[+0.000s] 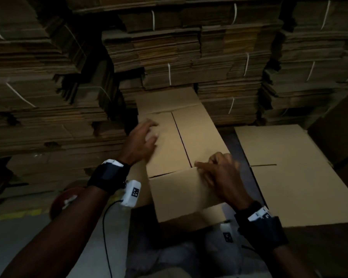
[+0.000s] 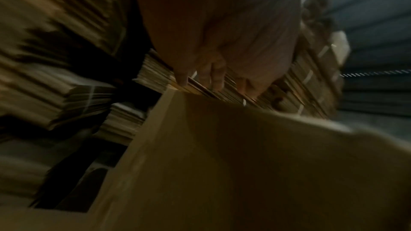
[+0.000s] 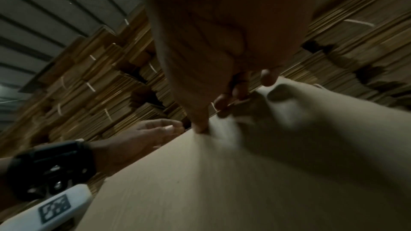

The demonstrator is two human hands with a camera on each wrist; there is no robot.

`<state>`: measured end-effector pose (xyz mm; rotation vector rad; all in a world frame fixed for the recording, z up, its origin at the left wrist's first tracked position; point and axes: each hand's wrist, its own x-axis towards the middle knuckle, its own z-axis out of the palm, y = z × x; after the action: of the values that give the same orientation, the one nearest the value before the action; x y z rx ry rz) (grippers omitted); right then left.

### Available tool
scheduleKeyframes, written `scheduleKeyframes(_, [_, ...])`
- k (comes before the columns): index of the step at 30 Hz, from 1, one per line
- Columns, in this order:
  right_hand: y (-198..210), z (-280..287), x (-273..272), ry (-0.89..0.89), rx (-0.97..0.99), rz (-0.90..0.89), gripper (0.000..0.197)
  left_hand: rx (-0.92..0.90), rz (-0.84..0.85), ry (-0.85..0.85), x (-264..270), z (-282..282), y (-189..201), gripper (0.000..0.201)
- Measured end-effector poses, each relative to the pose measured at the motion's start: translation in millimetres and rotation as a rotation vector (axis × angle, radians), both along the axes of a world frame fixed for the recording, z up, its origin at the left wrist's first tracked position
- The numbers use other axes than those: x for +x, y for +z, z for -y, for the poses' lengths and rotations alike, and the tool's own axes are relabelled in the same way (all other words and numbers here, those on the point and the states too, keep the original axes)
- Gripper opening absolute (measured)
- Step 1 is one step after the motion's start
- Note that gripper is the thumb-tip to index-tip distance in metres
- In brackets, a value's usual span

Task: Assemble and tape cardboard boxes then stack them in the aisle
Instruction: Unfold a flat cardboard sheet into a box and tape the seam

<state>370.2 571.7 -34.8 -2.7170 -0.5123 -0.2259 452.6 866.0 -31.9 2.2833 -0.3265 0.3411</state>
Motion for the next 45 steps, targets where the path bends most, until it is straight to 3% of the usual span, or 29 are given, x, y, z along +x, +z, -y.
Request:
scheduleKeyframes(3, [12.9,-7.9,7.3,0.058,-0.077,-0.012,0.030,0.304,0.043,-0.229,-11.4,21.8,7.8,0.042])
scheduleKeyframes(6, [25.6,-4.0,23.8,0.072,-0.136,-0.123,0.058,0.655,-0.032,-0.322,-24.7,39.9,12.3,0.059])
scheduleKeyframes(8, [34.9,0.3,33.8,0.076,-0.151,-0.229,0.073,0.746,-0.045,-0.342,-29.0,44.1,16.5,0.064])
scheduleKeyframes(11, [46.4,4.1,42.8,0.108,-0.168,-0.278,0.075,0.734,0.000,-0.319,-30.3,42.1,24.9,0.062])
scheduleKeyframes(21, [46.5,-35.6,56.6,0.279,-0.362,-0.337,0.042,0.480,0.108,-0.232,-37.1,27.0,58.4,0.051])
scheduleKeyframes(25, [59.9,-30.0,59.7,0.293,-0.082,-0.177,0.040,0.386,0.203,-0.144,-42.3,10.9,72.5,0.048])
scheduleKeyframes(29, [91.4,-5.3,65.7,0.281,0.135,0.014,0.016,0.323,0.388,0.068,-51.6,-9.1,88.8,0.050])
scheduleKeyframes(31, [103.6,15.3,71.1,0.274,0.101,0.129,0.028,0.399,0.383,0.231,-59.6,-20.0,94.6,0.057])
scheduleKeyframes(34, [119.6,40.4,70.1,0.064,-0.183,0.175,0.031,0.612,0.204,0.468,-71.9,-30.7,95.4,0.065])
scheduleKeyframes(36, [121.9,49.1,65.4,-0.103,-0.426,0.104,0.033,0.779,-0.035,0.543,-78.3,-25.6,94.2,0.067])
scheduleKeyframes(38, [112.8,51.8,65.7,-0.196,-0.579,-0.124,0.063,0.877,-0.307,0.446,-77.5,-20.4,83.1,0.077])
scheduleKeyframes(40, [95.6,51.7,69.6,-0.204,-0.569,-0.431,0.118,0.808,-0.552,0.244,-73.4,-18.1,61.7,0.105])
scheduleKeyframes(42, [74.8,48.8,68.3,-0.157,-0.467,-0.660,0.155,0.634,-0.752,0.102,-71.7,-18.2,38.2,0.145])
scheduleKeyframes(43, [65.5,47.2,66.2,-0.130,-0.397,-0.715,0.163,0.554,-0.795,0.069,-71.8,-18.5,26.3,0.158])
scheduleKeyframes(45, [48.4,45.5,61.5,-0.074,-0.201,-0.704,0.160,0.392,-0.742,0.055,-75.8,-15.7,6.6,0.163])
